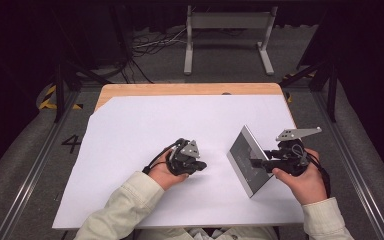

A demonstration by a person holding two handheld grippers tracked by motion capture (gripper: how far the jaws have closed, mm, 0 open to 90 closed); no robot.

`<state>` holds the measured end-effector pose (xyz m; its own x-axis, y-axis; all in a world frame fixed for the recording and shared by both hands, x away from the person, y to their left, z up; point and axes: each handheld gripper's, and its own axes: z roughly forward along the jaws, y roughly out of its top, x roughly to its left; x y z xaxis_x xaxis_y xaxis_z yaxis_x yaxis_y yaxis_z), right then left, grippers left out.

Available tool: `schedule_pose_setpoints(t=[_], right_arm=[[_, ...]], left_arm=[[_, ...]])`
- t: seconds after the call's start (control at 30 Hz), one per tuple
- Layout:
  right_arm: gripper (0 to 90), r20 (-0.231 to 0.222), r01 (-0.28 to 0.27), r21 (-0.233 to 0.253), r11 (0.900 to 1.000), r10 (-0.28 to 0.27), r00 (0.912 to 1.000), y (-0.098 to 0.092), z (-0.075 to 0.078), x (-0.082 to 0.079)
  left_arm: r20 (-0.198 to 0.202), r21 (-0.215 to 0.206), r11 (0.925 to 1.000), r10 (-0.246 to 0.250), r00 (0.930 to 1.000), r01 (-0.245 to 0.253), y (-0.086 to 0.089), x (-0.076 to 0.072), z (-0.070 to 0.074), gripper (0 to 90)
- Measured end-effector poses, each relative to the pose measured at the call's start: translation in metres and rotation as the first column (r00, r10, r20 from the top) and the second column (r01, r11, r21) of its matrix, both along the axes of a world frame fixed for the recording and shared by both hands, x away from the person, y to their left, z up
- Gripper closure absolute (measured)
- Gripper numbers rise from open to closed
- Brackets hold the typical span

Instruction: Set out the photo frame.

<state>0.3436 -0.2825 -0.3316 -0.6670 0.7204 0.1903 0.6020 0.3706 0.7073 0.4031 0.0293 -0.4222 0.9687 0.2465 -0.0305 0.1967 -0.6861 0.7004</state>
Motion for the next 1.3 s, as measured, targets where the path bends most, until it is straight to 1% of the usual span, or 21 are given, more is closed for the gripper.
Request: schedule_pose_setpoints(t=[0.2, 0.27, 0.3, 0.33, 0.4, 0.47, 0.57, 0.67, 0.73, 0.8, 0.83, 0.87, 1.23, 1.3], right_arm=[[58.7, 0.007, 0.009, -0.019, 1.000, -0.008, 0.9999, 0.0013, 0.0000, -0.0005], [62.2, 0.008, 0.014, -0.031, 0.999, -0.014, 0.9999, 0.0019, 0.0004, -0.0012], [62.2, 0.008, 0.014, -0.031, 0.999, -0.014, 0.9999, 0.0019, 0.0004, -0.0012], [65.7, 0.015, 0.024, -0.047, 0.999, -0.024, 0.9996, 0.0026, 0.0007, -0.0020], [67.5, 0.019, 0.031, -0.059, 0.998, -0.030, 0.9994, 0.0027, 0.0012, -0.0024], [68.5, 0.020, 0.033, -0.059, 0.998, -0.032, 0.9993, 0.0023, 0.0012, -0.0024], [74.6, 0.028, 0.050, -0.072, 0.996, -0.049, 0.9984, 0.0007, 0.0014, -0.0027], [75.7, 0.030, 0.053, -0.074, 0.996, -0.051, 0.9983, -0.0003, 0.0014, -0.0025], [78.2, 0.035, 0.060, -0.084, 0.995, -0.057, 0.9978, -0.0001, 0.0019, -0.0029], [82.4, 0.041, 0.065, -0.076, 0.995, -0.062, 0.9972, -0.0011, 0.0022, -0.0031], [83.5, 0.034, 0.057, -0.059, 0.997, -0.055, 0.9979, -0.0021, 0.0025, -0.0029], [83.8, 0.036, 0.048, -0.052, 0.997, -0.047, 0.9983, -0.0020, 0.0030, -0.0031], [83.9, 0.055, 0.029, -0.064, 0.998, -0.026, 0.9982, 0.0015, 0.0069, -0.0046], [83.9, 0.055, 0.020, -0.058, 0.998, -0.017, 0.9983, 0.0020, 0.0082, -0.0043]], left_arm=[[-0.001, 0.000, 1.0000, 0.000, 1.0000, 0.000, -0.0004, 0.0002, -0.0008, 88.2], [-0.001, -0.001, 1.0000, 0.000, 1.0000, 0.000, -0.0003, 0.0002, -0.0007, 88.2], [-0.001, -0.001, 1.0000, 0.000, 1.0000, 0.000, -0.0003, 0.0002, -0.0007, 88.2], [-0.001, -0.001, 1.0000, 0.000, 1.0000, 0.000, -0.0002, 0.0003, -0.0007, 88.2], [-0.001, 0.000, 1.0000, 0.000, 1.0000, 0.000, -0.0002, 0.0002, -0.0007, 88.2], [-0.001, 0.000, 1.0000, 0.000, 1.0000, 0.000, -0.0003, 0.0002, -0.0007, 88.3], [-0.004, -0.001, 1.0000, 0.003, 1.0000, -0.003, -0.0001, 0.0001, -0.0009, 88.2], [-0.005, 0.000, 1.0000, 0.001, 1.0000, -0.001, 0.0003, 0.0004, -0.0007, 88.2], [-0.003, -0.001, 1.0000, 0.001, 1.0000, -0.001, 0.0004, 0.0005, -0.0007, 88.2], [-0.003, -0.001, 1.0000, 0.002, 1.0000, -0.002, 0.0005, 0.0005, -0.0007, 88.1], [0.000, 0.001, 1.0000, 0.002, 1.0000, -0.002, 0.0006, 0.0006, -0.0004, 88.1], [0.000, 0.001, 1.0000, 0.003, 1.0000, -0.003, 0.0007, 0.0006, -0.0004, 88.1], [-0.002, 0.000, 0.9999, 0.010, 0.9999, -0.010, 0.0030, 0.0009, -0.0003, 87.9], [-0.004, -0.003, 0.9999, 0.017, 0.9999, -0.017, 0.0052, 0.0012, -0.0006, 87.6]])
